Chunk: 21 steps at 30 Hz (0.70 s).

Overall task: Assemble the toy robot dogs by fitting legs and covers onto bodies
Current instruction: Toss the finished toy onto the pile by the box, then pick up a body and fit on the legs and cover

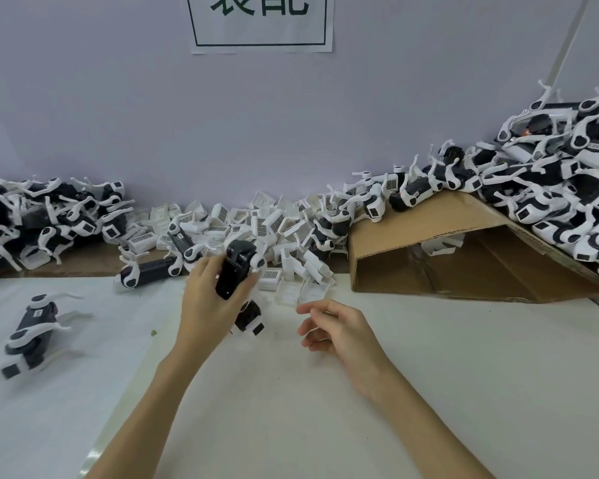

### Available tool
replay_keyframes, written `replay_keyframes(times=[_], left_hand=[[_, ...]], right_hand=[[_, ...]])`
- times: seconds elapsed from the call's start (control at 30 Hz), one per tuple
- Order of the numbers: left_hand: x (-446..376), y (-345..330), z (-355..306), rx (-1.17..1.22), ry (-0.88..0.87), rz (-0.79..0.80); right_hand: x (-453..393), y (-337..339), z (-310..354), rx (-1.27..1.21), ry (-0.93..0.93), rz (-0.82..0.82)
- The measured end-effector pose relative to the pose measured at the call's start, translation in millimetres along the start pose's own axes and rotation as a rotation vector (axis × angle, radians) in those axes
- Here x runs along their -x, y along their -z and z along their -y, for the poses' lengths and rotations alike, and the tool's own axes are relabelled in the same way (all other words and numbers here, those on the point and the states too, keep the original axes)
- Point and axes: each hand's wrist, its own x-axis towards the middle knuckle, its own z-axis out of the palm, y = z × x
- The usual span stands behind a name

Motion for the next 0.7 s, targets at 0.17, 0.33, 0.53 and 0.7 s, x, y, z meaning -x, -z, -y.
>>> replay_keyframes(times=[0.17, 0.33, 0.53, 0.7], left_hand=[[-1, 4, -16, 0.348, 0.021, -0.197], [1, 1, -15, -0.067, -0.316, -0.111], [18, -23, -25, -0.423, -0.748, 0.022], [24, -27, -31, -0.279, -0.722, 0.059]], right_hand=[[0, 1, 0, 0.001, 0.004, -0.009], [0, 1, 3, -0.056, 0.116, 0.000], [2, 3, 12, -0.216, 0.052, 0.103], [-3, 8, 8, -0.294, 0.053, -0.076]])
